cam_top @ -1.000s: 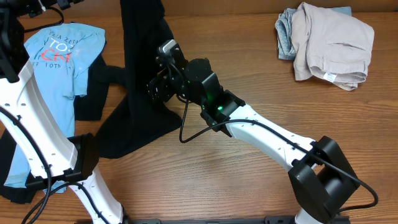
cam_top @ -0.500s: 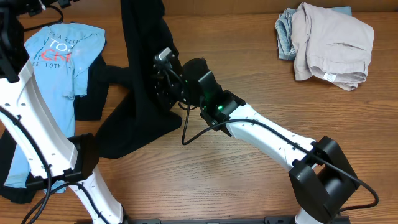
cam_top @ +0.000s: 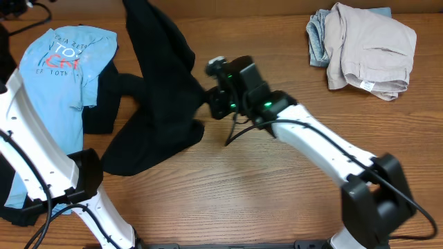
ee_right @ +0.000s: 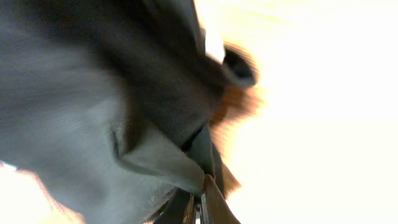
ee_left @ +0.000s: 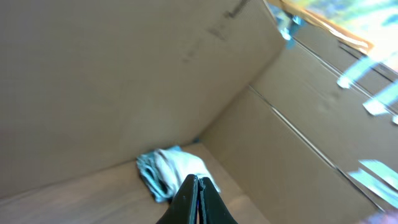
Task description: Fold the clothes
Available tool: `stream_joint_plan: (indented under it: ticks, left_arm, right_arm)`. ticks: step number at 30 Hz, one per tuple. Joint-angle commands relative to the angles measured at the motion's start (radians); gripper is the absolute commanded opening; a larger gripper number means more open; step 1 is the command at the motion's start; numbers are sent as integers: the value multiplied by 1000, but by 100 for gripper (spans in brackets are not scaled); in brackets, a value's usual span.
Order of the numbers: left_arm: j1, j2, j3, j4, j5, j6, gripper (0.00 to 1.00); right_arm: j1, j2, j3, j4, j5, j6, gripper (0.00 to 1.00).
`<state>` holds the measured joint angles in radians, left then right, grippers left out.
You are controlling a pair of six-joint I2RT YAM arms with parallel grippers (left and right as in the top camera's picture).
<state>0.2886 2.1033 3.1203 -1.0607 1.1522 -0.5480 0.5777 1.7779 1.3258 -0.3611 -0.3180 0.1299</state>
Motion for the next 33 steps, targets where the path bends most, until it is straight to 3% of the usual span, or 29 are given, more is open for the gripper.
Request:
stream_joint_plan:
  ticks: [1, 9, 14, 17, 23, 27, 29, 33]
  left_arm:
    - [29, -30, 21, -16, -84, 36, 4]
    - [43, -30, 21, -72, -198, 103, 4]
    - [-22, -30, 21, -267, -290, 296, 4]
    - [-97, -29, 16, -394, -423, 414, 4]
    - [-278, -8, -21, -556, -596, 567, 5]
    - [-393, 32, -92, -620, -717, 626, 27]
    - [-436, 54, -146, -629, -766, 627, 43]
    - [-491, 109, -281, -628, -778, 665, 60]
  right_arm:
    - [-79, -111, 16, -76, 14, 0, 4]
    - [-268, -295, 16, -272, 10, -5, 4]
    - [-293, -315, 16, -367, 11, -12, 4]
    - [-293, -301, 16, -438, 18, -15, 4]
    - [-293, -289, 16, -563, 78, -15, 4]
    - [-293, -289, 16, -597, 113, -14, 4]
    - [-293, -289, 16, -601, 116, -14, 4]
    - [-293, -289, 16, -601, 120, -14, 4]
